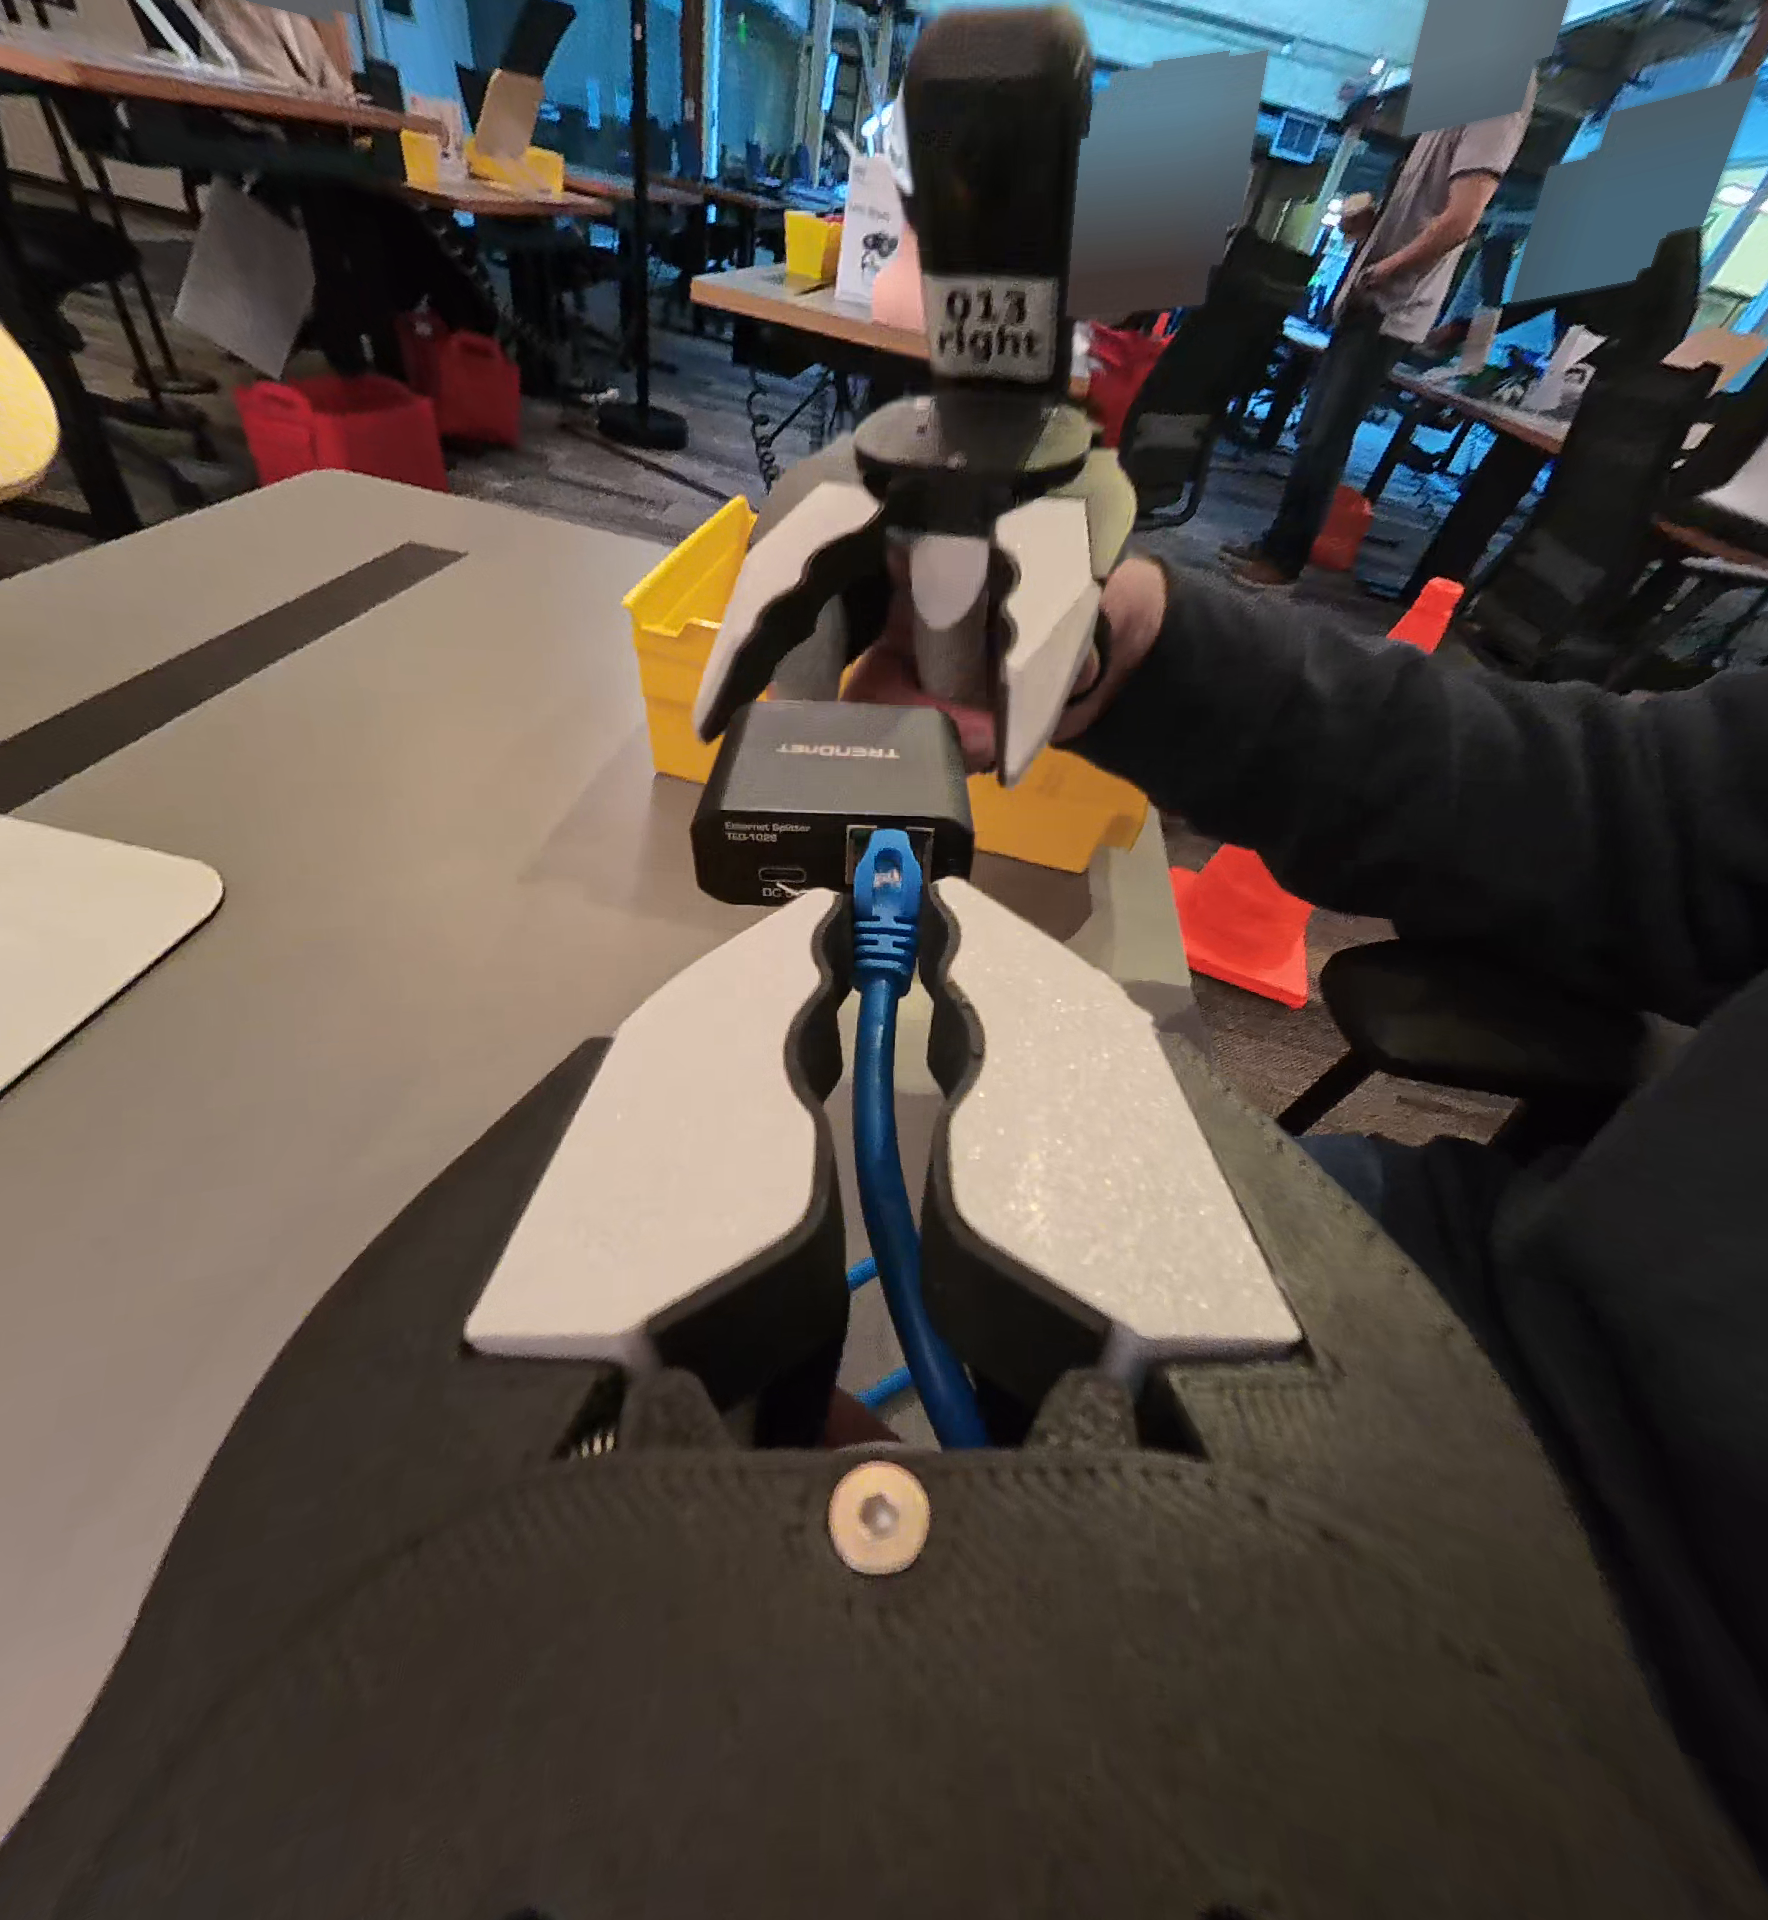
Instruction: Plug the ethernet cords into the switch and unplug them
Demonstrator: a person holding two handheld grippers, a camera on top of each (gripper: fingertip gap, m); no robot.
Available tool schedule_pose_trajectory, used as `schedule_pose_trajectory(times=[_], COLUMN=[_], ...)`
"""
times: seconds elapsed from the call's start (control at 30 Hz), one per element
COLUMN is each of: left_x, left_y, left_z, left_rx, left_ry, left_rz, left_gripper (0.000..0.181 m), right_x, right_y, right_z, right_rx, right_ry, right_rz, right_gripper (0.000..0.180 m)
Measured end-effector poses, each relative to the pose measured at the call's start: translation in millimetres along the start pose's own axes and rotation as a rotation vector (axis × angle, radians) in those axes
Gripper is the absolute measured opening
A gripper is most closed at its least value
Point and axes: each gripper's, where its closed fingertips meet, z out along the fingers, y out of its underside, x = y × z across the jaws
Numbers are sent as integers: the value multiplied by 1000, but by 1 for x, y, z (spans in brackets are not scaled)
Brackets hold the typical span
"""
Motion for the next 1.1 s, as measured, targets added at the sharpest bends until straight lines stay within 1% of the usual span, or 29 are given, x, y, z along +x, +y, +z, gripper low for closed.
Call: schedule_pose_trajectory(times=[0.03, 0.07, 0.1, 0.2, 0.27, 0.33, 0.4, 0.53, 0.6, 0.7, 0.87, 1.0, 1.1], left_x=[2, 5, 7, 13, 15, 17, 18, 18, 18, 17, 16, 18, 13], left_y=[-3, -4, -5, -5, -6, -7, -10, -11, -10, -13, -11, -28, -37], left_z=[0, 1, 2, 5, 4, 3, 2, 1, 2, 1, 1, -7, -15], left_rx=[14, 18, 20, 12, 19, 26, 45, 23, 1, 16, -6, 93, 143], left_ry=[6, 13, 18, 28, 32, 32, 34, 9, -8, -19, -25, 61, 85], left_rz=[-2, -2, 4, 16, 15, 17, 13, 45, 68, 77, 94, 44, 21], left_gripper=[12, 12, 12, 12, 12, 12, 12, 12, 12, 12, 12, 12, 12], right_x=[-2, -5, -10, -16, -19, -20, -22, -23, -23, -22, -21, -26, -25], right_y=[0, 0, -2, -7, -7, -9, -13, -16, -14, -16, -15, -36, -41], right_z=[4, 9, 13, 24, 26, 26, 26, 26, 27, 27, 27, 20, 18], right_rx=[7, 20, 33, 68, 70, 70, 89, 84, 54, 54, 38, 133, 155], right_ry=[-10, -32, -69, -95, -105, -101, -113, -98, -88, -81, -79, -97, -74], right_rz=[3, 13, 21, 12, 2, -30, -19, -34, -45, -47, -32, -26, -32], right_gripper=[78, 79, 76, 63, 63, 62, 62, 62, 62, 62, 62, 62, 65])
